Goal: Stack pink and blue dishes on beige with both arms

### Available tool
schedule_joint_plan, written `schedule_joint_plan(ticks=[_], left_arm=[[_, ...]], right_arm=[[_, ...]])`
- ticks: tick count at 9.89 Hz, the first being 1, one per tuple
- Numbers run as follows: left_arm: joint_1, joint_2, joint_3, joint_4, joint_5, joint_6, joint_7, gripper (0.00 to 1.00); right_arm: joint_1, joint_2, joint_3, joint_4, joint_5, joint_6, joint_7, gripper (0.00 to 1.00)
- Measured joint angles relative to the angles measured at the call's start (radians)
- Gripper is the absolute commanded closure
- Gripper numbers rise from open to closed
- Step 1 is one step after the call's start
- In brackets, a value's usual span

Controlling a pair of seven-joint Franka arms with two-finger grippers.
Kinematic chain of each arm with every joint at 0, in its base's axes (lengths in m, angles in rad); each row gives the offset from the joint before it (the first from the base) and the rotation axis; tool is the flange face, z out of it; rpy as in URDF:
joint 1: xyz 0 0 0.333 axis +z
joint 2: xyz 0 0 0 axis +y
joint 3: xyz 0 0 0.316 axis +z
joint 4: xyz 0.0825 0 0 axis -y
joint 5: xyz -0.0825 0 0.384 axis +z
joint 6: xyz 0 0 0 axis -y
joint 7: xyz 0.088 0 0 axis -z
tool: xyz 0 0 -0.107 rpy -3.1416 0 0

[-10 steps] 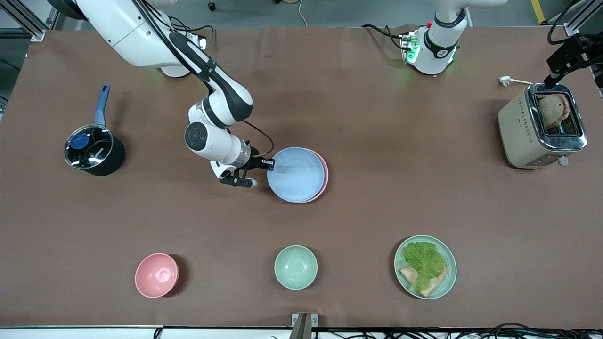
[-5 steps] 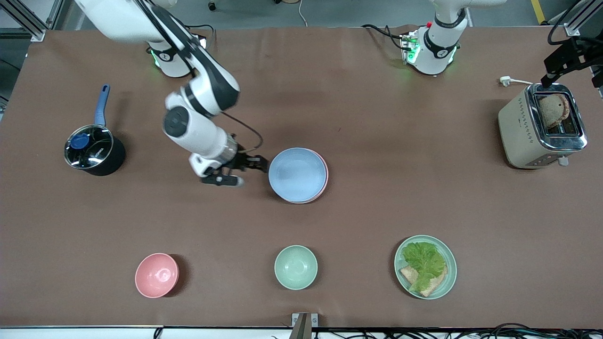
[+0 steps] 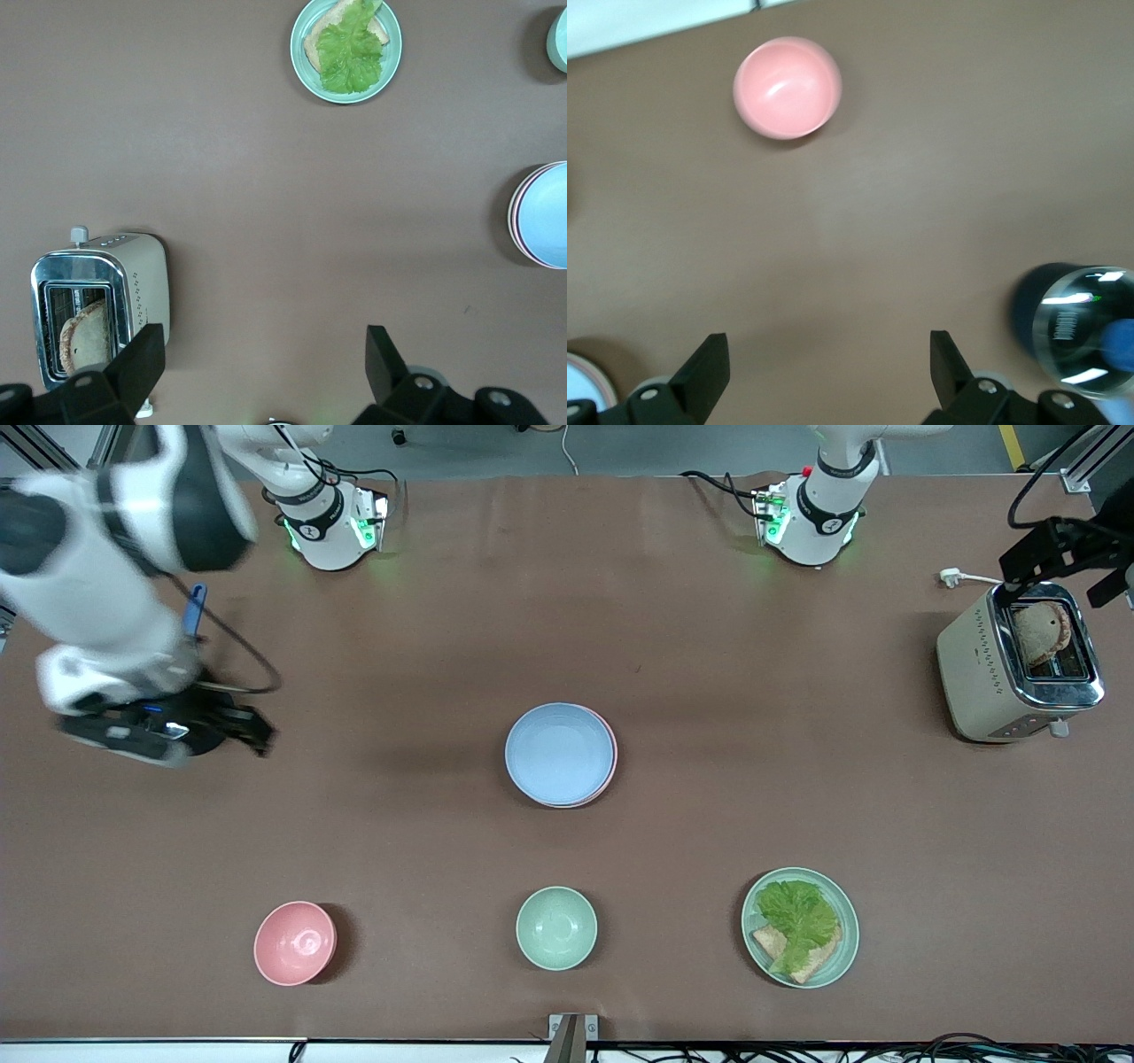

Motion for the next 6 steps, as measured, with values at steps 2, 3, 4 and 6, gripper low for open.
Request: schedule_joint_plan(ticks=[2, 3, 4, 6], left_arm=[[0.000, 0.012, 0.000, 0.004, 0.000, 0.001, -0.002, 0.00], [0.000, 0.012, -0.001, 0.005, 0.000, 0.001, -0.002, 0.00], [0.000, 0.012, -0.001, 0.006, -0.001, 0.001, -0.003, 0.00], [-0.004, 0.012, -0.002, 0.005, -0.004, 0.001, -0.004, 0.00]], right_arm=[[0.011, -0.041, -0.129, 0.071, 0.050, -0.105, -0.099, 0.00], [0.015, -0.069, -0.178, 0.086, 0.084, -0.163, -0.194, 0.00], [0.018, -0.089, -0.211, 0.122, 0.098, -0.239, -0.275, 0.00], [0.021, -0.099, -0.232, 0.202, 0.130, -0.341, -0.329, 0.00]])
